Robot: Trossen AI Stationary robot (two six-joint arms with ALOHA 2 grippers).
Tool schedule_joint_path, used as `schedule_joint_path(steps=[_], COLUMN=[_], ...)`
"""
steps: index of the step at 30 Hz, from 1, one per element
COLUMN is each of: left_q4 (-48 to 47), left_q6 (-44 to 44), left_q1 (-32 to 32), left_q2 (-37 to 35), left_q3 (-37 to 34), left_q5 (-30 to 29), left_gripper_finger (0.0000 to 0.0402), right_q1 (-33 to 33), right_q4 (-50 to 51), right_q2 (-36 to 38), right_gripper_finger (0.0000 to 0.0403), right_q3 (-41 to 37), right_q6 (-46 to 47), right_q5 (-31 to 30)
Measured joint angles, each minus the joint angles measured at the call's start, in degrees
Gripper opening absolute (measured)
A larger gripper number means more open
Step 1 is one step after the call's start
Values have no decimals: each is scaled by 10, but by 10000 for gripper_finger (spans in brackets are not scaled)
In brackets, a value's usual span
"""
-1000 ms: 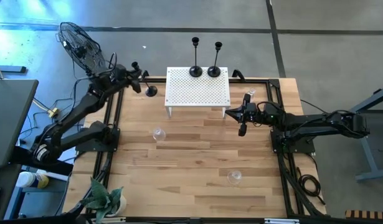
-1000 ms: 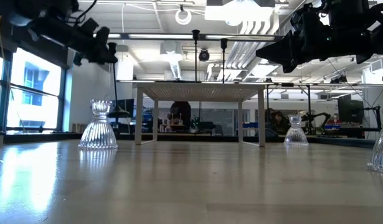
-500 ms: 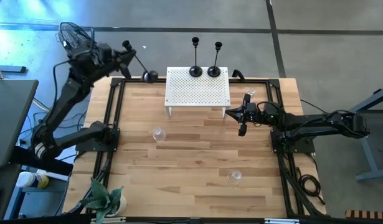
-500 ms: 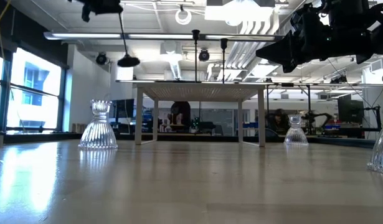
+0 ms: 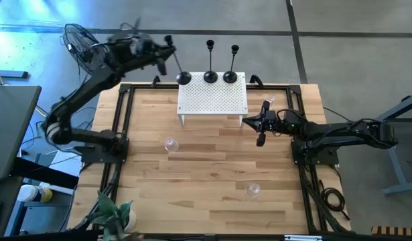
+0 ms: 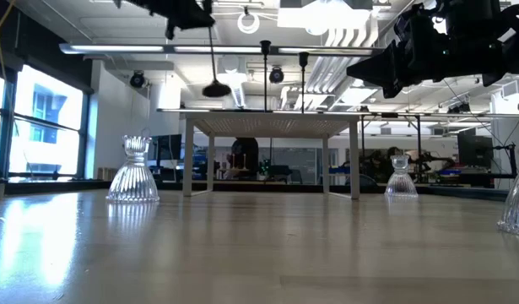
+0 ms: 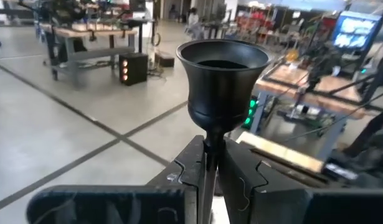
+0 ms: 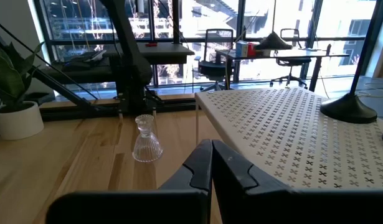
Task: Pick & Place candle stick holders
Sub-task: Put the black candle holder on the shelf
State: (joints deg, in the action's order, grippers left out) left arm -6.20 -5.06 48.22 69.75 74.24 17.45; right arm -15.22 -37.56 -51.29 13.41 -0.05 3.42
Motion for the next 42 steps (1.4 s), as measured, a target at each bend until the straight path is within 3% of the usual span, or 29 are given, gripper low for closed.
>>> schedule_joint_path(steps=[11, 42], left_q4=[3, 29], left_q6=[22, 53], left_q1=[-2, -11], left_q2=[127, 163], left_q3=[56, 47], left_q5=[-8, 0], left_gripper_finger=[33, 33], right_q1=[0, 0], right_q4=[0, 0], right_q2=[0, 0], right_gripper_finger=[2, 2], right_q3=[0, 0], right_q6=[1, 0], right_q5=[0, 0])
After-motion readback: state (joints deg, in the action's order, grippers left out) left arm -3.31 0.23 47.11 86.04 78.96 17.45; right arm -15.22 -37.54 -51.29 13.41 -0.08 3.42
